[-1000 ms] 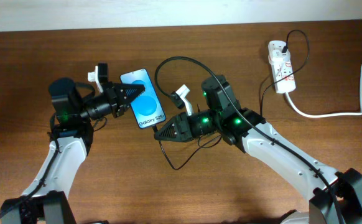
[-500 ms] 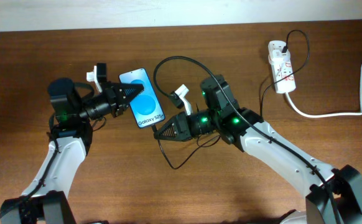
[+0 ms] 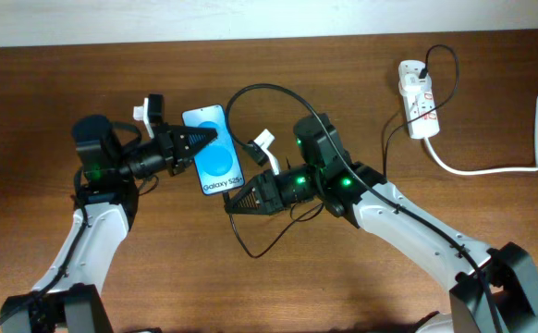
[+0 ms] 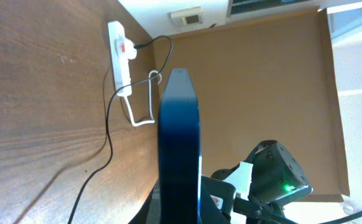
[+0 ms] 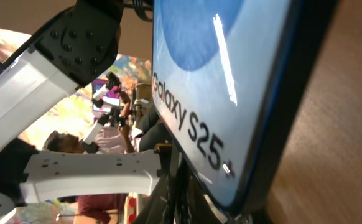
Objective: Plug charger to phone and switch on socket
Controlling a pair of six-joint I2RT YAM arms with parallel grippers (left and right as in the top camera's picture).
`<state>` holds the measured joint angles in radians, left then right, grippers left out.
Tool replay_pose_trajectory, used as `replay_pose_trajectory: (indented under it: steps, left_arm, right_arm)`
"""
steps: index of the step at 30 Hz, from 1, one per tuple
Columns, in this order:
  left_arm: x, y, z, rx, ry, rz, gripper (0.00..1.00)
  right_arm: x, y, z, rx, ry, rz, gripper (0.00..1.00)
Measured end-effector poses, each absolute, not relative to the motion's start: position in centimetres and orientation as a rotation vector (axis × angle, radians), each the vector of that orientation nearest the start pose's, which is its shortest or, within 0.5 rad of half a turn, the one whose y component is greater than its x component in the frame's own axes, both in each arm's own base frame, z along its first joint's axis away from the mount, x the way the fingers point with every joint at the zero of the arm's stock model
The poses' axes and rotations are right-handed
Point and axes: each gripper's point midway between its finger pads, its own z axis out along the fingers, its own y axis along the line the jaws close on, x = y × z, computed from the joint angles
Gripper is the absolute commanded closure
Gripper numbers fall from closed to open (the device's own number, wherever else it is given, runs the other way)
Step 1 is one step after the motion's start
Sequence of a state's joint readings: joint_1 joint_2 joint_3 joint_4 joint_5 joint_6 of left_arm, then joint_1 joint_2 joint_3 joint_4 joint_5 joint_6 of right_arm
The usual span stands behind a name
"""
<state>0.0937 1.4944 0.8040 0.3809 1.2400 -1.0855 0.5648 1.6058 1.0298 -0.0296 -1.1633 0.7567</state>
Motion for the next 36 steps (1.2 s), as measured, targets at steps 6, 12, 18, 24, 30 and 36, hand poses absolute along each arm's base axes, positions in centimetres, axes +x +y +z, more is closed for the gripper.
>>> replay_pose_trajectory:
  steps: [6, 12, 18, 24, 30, 36]
  left_arm:
    - [35.9, -13.1, 21.3, -0.303, 2.138, -1.805, 1.00]
    - [35.9, -13.2, 21.1, -0.299, 2.146, -1.793, 1.00]
    - [35.9, -13.2, 21.1, -0.290, 2.145, -1.788, 1.00]
    - [35.9, -13.2, 21.1, -0.287, 2.142, -1.782, 1.00]
    - [35.8, -13.1, 21.4, -0.285, 2.139, -1.763, 1.00]
    - [35.8, -13.0, 21.0, -0.320, 2.156, -1.756, 1.00]
  right_arm:
    - [23.4, 34.0, 21.2, -0.558, 2.412, 1.982, 0.96]
    - [23.4, 33.9, 21.0, -0.533, 2.430, 1.993, 0.96]
    - [23.4, 33.9, 20.9, -0.526, 2.434, 1.990, 0.96]
    - [23.5, 33.9, 20.8, -0.520, 2.436, 1.982, 0.96]
    - [23.5, 33.9, 20.9, -0.522, 2.434, 1.983, 0.96]
    - [23.5, 33.9, 20.7, -0.516, 2.438, 1.978, 0.92]
